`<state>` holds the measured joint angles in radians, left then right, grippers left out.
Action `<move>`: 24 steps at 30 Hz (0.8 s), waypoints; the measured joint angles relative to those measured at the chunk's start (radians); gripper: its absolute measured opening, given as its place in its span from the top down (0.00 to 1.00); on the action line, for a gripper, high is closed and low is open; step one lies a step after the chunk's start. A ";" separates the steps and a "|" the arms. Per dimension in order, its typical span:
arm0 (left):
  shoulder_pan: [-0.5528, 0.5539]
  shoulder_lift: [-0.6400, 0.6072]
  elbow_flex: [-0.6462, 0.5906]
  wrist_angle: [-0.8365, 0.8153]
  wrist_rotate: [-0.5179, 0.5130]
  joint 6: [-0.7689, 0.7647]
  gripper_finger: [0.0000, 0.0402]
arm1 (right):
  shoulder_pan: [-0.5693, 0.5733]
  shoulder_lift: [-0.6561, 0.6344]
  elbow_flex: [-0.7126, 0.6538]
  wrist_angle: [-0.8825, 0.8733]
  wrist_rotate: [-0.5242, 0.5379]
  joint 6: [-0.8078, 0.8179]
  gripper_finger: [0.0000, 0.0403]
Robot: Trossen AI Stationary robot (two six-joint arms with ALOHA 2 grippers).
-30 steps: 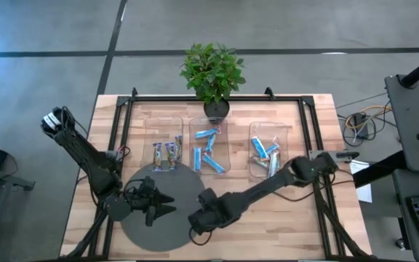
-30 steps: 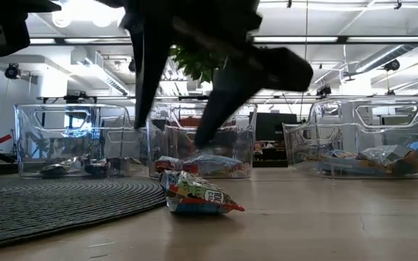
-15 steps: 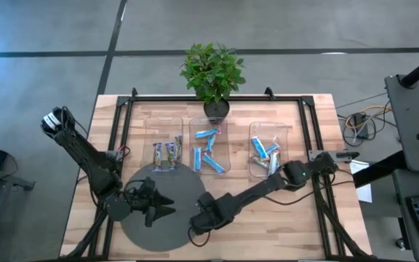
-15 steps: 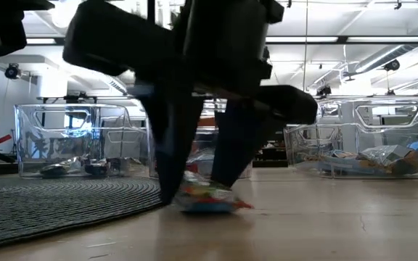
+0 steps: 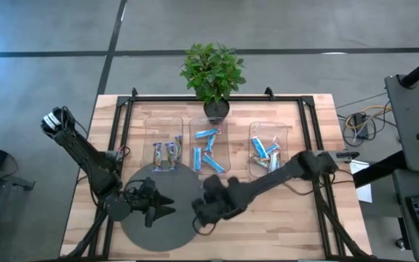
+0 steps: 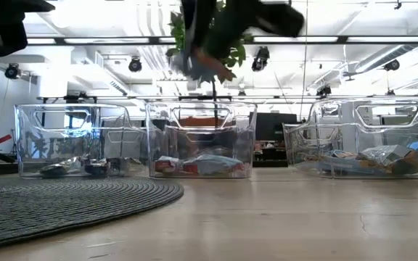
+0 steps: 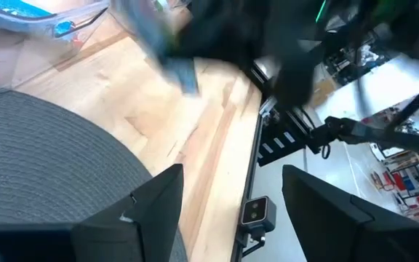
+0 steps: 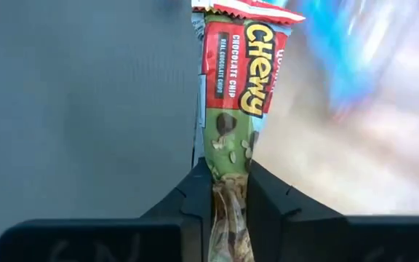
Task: Pick and place Granola Bars by type
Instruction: Put the red granola bar into the middle transparent bin, then return to Home Position
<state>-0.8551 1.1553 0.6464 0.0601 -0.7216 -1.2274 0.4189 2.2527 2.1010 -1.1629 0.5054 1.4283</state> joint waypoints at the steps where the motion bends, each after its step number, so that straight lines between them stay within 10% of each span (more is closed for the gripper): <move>1: 0.000 0.000 0.000 0.000 0.000 0.000 0.46 | -0.012 -0.028 0.000 -0.003 0.055 -0.004 0.87; 13: 0.000 0.000 0.000 -0.001 -0.002 -0.014 0.46 | -0.331 -0.154 -0.008 -0.004 -0.049 -0.258 0.65; 24: 0.000 0.000 0.000 -0.001 -0.002 -0.029 0.46 | -0.179 -0.172 0.004 -0.008 0.140 -0.327 0.43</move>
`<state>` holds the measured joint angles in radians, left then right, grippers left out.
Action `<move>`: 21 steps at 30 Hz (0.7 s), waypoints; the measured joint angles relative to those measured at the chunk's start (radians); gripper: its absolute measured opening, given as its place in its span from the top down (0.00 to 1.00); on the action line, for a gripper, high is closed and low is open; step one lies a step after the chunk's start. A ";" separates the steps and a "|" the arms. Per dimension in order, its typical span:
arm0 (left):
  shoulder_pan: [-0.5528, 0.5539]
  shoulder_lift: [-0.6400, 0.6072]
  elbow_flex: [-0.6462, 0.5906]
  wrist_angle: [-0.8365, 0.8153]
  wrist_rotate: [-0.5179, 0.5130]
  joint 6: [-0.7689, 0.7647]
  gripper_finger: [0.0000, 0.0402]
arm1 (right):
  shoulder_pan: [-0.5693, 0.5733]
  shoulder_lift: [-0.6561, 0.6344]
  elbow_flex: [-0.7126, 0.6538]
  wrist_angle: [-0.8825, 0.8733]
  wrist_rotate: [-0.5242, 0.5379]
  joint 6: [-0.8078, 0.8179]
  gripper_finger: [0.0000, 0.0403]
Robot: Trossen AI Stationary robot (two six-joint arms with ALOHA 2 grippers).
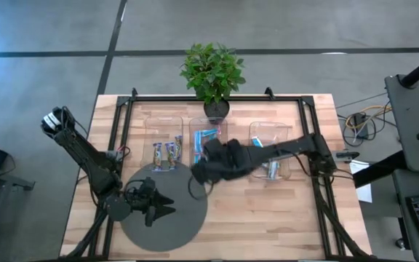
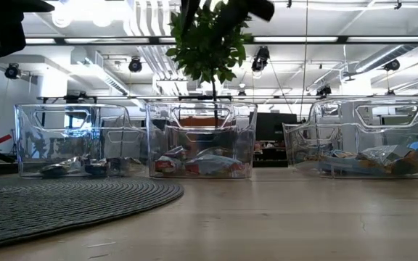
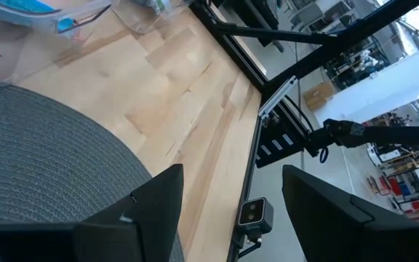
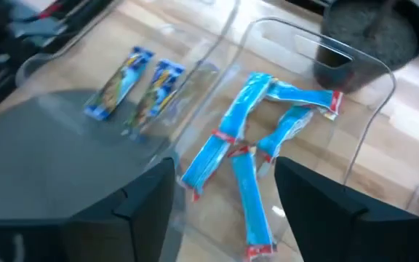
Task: Pick and place Granola Bars by type
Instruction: Return to Home Position
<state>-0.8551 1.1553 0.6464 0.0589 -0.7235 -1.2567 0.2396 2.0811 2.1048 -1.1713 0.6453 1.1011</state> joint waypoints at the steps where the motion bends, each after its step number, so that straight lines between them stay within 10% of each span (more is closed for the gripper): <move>1: 0.002 0.000 0.000 0.000 -0.001 0.001 0.46 | 0.026 -0.003 0.000 0.000 0.010 -0.011 0.43; 13: 0.050 -0.001 0.000 0.020 -0.004 0.060 0.46 | 0.248 -0.094 0.000 0.084 -0.044 0.000 0.42; 21: 0.273 0.007 0.000 0.333 0.580 0.412 0.46 | 0.250 -0.188 -0.064 0.247 -0.104 -0.182 0.41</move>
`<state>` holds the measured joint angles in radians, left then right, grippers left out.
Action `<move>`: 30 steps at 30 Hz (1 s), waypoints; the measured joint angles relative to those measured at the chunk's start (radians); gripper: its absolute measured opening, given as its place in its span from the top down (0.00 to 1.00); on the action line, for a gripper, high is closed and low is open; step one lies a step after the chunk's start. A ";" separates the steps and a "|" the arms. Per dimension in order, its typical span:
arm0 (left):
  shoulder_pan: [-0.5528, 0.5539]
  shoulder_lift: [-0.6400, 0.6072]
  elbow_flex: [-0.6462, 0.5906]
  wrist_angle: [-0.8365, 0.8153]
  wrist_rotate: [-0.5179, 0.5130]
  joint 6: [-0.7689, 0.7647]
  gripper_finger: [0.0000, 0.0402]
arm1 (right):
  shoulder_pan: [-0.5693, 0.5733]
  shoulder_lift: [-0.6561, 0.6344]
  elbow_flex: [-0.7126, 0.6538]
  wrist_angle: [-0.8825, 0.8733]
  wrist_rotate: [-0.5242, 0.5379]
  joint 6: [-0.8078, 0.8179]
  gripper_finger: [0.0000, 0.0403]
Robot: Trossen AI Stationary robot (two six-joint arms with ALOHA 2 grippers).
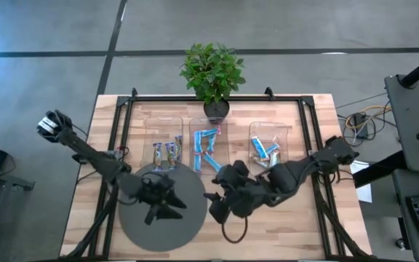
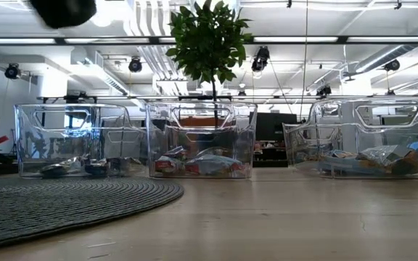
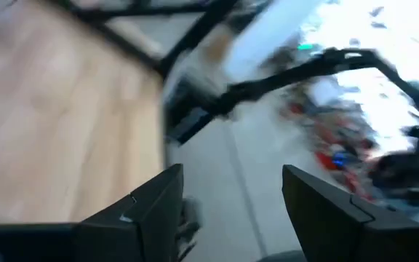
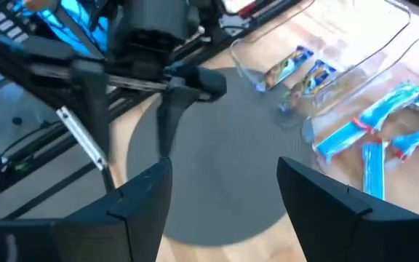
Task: Pick and place Granola Bars by type
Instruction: Return to Home Position
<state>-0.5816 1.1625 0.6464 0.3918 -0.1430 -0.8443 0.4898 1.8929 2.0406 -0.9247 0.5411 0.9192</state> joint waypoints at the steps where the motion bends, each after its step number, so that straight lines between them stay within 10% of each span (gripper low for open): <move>1: 0.032 -0.001 0.000 0.040 0.051 0.027 0.46 | -0.008 -0.007 -0.024 0.021 -0.012 -0.001 0.41; 15: 0.421 -0.200 -0.005 0.022 0.425 0.150 0.46 | -0.281 -0.272 -0.631 0.734 -0.437 -0.188 0.42; 30: 0.630 -0.454 -0.074 -0.189 0.328 0.276 0.46 | -0.535 -0.726 -1.156 1.026 -0.601 -0.421 0.41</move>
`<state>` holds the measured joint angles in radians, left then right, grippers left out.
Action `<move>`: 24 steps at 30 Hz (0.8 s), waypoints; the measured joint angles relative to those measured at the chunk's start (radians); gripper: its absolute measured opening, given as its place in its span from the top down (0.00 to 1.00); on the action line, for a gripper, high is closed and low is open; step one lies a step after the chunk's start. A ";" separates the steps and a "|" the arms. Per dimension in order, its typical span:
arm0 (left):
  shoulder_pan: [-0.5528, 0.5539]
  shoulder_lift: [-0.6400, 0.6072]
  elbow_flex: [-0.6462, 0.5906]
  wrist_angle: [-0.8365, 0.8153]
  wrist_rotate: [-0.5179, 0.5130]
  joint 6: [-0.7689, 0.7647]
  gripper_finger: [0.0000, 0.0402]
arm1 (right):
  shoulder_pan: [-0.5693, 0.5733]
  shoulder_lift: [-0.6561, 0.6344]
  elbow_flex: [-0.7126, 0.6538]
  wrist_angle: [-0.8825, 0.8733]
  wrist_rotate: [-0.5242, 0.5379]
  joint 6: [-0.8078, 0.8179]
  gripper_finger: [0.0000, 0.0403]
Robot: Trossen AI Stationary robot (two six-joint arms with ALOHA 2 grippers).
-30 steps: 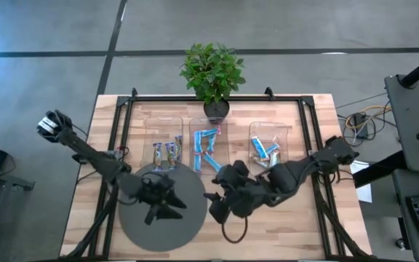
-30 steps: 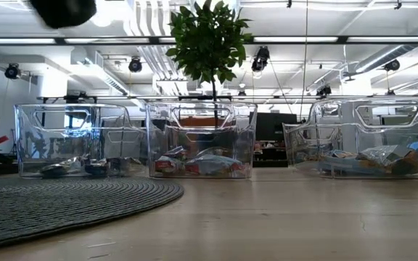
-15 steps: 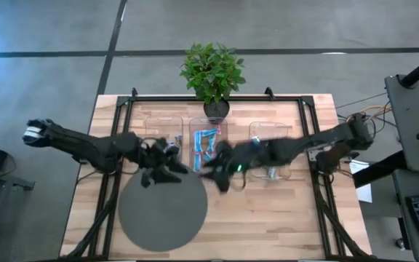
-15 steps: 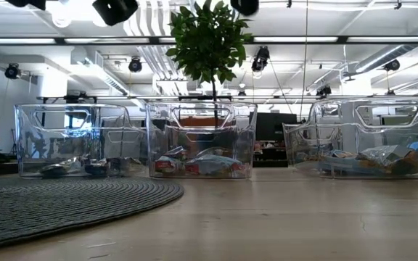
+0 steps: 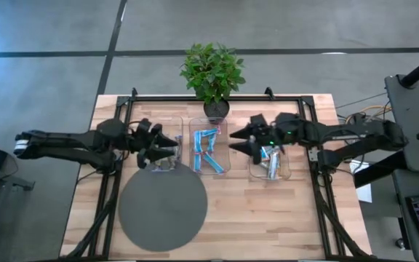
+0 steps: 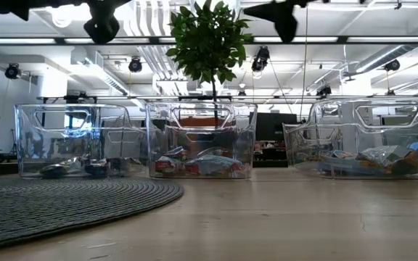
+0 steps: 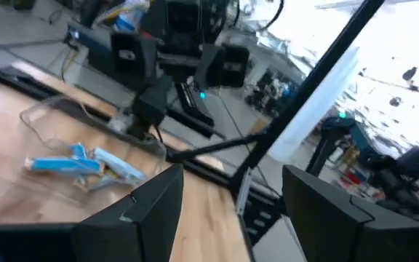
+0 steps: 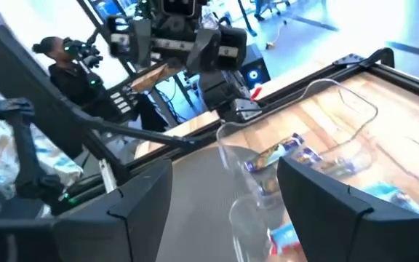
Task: Pick and place Granola Bars by type
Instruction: Return to Home Position
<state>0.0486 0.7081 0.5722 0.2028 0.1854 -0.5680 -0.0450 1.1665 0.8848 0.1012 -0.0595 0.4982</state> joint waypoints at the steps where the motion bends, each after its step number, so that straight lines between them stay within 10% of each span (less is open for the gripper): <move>1: -0.001 -0.014 -0.010 0.008 -0.013 0.002 0.46 | -0.003 -0.031 -0.027 0.003 -0.001 -0.002 0.41; 24: -0.004 -0.514 -0.234 -0.096 -0.073 0.009 0.46 | -0.001 -0.582 -0.554 0.288 0.034 -0.010 0.39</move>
<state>0.0448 0.1937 0.3377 0.1071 0.1127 -0.5587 -0.0460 0.5848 0.3309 0.3894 -0.0250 0.4886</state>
